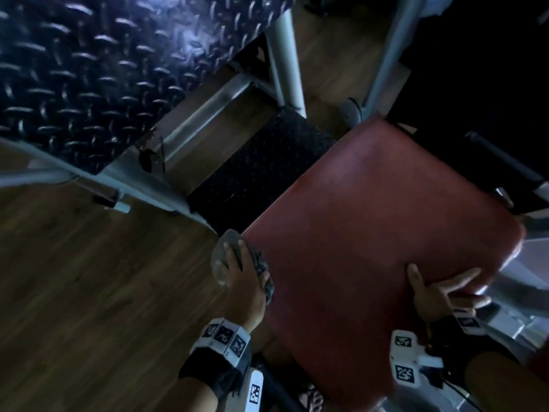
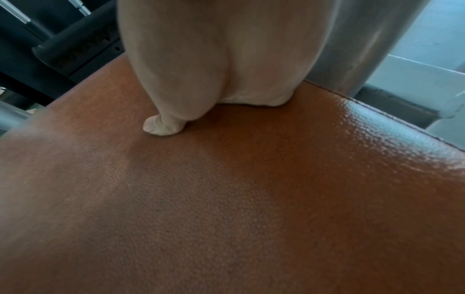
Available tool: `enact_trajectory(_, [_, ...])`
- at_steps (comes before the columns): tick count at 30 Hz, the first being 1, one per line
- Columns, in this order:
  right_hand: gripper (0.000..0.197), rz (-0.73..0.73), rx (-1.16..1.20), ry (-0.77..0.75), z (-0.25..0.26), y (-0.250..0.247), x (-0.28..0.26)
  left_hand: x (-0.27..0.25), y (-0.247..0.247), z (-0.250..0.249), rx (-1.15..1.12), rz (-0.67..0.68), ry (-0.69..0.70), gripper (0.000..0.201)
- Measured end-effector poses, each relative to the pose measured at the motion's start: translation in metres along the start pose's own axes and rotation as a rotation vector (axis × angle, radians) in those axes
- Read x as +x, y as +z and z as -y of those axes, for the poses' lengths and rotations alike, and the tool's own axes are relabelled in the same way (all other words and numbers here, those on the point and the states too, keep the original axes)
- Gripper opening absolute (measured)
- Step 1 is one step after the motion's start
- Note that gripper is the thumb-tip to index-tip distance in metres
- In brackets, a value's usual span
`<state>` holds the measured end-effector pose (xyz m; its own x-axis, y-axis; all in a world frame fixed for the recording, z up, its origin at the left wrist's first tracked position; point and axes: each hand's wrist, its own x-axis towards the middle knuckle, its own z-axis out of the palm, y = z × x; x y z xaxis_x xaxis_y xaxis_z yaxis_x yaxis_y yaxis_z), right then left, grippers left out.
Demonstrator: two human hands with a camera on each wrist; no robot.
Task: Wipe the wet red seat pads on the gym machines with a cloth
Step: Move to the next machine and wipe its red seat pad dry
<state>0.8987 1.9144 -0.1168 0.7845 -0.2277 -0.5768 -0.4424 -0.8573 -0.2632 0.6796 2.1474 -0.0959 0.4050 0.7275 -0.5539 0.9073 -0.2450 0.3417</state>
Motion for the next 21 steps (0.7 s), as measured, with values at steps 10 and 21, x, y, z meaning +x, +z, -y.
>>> enact_trajectory(10, [0.112, 0.002, 0.116, -0.015, 0.001, 0.001, 0.001, 0.066, -0.012, -0.071, 0.479, 0.211, 0.647, 0.083])
enact_trajectory(21, [0.114, 0.014, 0.232, 0.004, 0.001, 0.006, 0.005, 0.084, 0.007, -0.159, 0.700, 0.350, 0.921, 0.082])
